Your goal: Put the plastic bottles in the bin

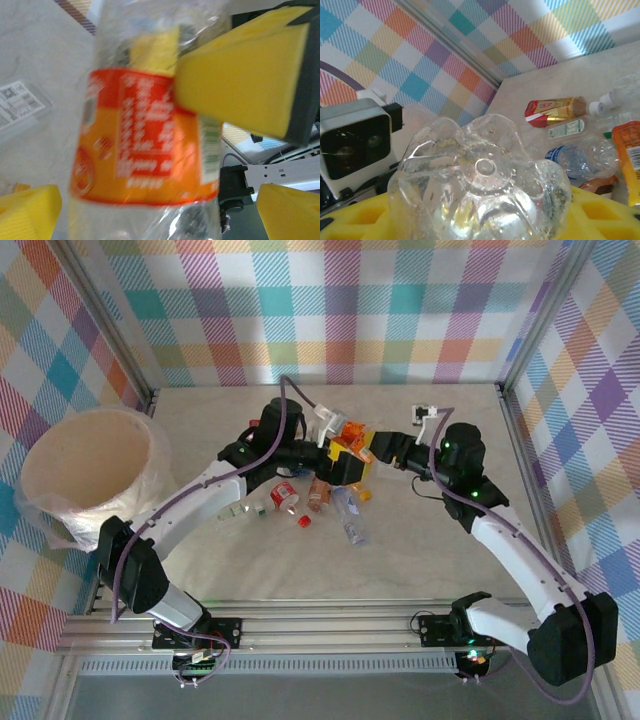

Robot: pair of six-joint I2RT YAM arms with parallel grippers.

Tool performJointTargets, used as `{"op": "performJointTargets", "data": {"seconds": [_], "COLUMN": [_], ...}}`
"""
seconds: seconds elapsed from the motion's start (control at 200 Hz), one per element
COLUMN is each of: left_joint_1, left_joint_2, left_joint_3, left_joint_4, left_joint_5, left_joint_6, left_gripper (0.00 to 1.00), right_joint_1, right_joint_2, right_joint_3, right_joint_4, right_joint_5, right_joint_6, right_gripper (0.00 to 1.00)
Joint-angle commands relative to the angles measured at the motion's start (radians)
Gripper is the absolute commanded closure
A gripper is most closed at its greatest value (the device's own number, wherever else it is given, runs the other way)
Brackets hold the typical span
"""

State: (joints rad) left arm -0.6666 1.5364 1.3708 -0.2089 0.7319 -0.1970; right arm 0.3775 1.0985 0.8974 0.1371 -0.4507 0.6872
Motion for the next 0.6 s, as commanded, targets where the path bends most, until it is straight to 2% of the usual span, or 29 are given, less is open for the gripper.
{"op": "performJointTargets", "data": {"seconds": [0.0,0.21,0.465,0.595], "left_joint_1": [-0.017,-0.04,-0.041,-0.041], "left_joint_2": [0.027,0.044,0.027,0.013], "left_joint_3": [0.062,0.095,0.073,0.049], "left_joint_4": [-0.038,-0.06,-0.014,0.024], "left_joint_5": [0.007,0.013,0.038,0.041], "left_joint_6": [0.073,0.129,0.133,0.122], "left_gripper": [0.04,0.19,0.48,0.57], "right_joint_1": [0.02,0.037,0.046,0.046], "right_joint_2": [0.02,0.065,0.088,0.086], "right_joint_3": [0.068,0.111,0.133,0.135], "right_joint_4": [0.004,-0.018,-0.056,-0.058], "right_joint_5": [-0.045,-0.063,-0.086,-0.1], "right_joint_6": [-0.018,0.017,0.006,0.006], "right_gripper": [0.57,0.57,0.56,0.5]}}
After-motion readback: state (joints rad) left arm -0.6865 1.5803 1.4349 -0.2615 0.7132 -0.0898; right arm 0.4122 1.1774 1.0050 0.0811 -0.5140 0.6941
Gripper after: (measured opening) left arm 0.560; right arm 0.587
